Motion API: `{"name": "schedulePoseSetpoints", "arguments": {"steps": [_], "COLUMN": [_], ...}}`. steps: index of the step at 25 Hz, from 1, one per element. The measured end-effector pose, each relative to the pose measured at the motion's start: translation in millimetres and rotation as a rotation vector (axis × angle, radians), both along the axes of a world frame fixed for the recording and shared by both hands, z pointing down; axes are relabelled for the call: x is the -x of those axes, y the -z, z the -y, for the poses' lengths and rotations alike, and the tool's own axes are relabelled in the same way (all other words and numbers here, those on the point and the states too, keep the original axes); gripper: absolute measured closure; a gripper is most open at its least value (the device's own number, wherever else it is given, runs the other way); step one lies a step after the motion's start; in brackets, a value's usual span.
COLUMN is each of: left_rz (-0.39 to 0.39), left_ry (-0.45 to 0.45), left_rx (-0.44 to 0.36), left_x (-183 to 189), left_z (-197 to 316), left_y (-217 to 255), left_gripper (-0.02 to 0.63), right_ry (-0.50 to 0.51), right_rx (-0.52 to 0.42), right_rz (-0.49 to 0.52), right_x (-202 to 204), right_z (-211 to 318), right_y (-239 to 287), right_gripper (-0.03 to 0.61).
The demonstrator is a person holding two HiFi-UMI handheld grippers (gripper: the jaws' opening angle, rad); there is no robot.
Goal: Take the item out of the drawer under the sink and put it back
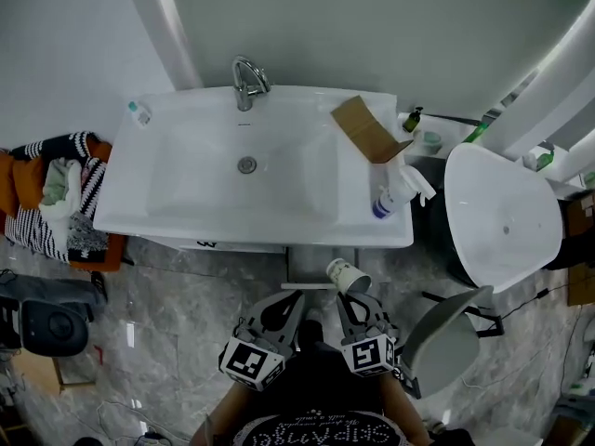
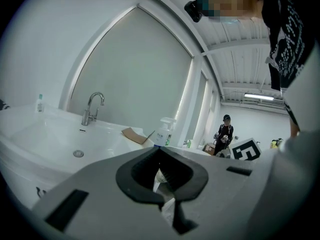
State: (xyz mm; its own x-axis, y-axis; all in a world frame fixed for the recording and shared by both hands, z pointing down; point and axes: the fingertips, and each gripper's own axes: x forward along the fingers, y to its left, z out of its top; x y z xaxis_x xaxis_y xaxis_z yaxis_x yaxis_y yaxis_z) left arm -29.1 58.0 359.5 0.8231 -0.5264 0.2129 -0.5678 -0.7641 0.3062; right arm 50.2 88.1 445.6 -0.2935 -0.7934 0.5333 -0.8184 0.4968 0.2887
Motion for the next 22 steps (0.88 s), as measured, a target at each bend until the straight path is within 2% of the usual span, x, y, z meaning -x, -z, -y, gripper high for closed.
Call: {"name": "schedulePoseSetpoints", "arguments": {"steps": [13, 22], "left_rz": [-0.032, -0.03], "left_ry": [0.095, 0.132], "left_rx": [0.072, 0.151], "left_x": [9, 12], "left_z": [-1, -10], "left_y": [-13, -41], "left_gripper": [0.614, 0.614], "right_ry": [0.191, 0.235], "right_rx": [0.1, 0.159], "right_rz": [-0.152, -0.192], "right_x": [11, 9], "right_z": [30, 44], "right_y": [-59, -109], "right_gripper": [0.552, 0.552]}}
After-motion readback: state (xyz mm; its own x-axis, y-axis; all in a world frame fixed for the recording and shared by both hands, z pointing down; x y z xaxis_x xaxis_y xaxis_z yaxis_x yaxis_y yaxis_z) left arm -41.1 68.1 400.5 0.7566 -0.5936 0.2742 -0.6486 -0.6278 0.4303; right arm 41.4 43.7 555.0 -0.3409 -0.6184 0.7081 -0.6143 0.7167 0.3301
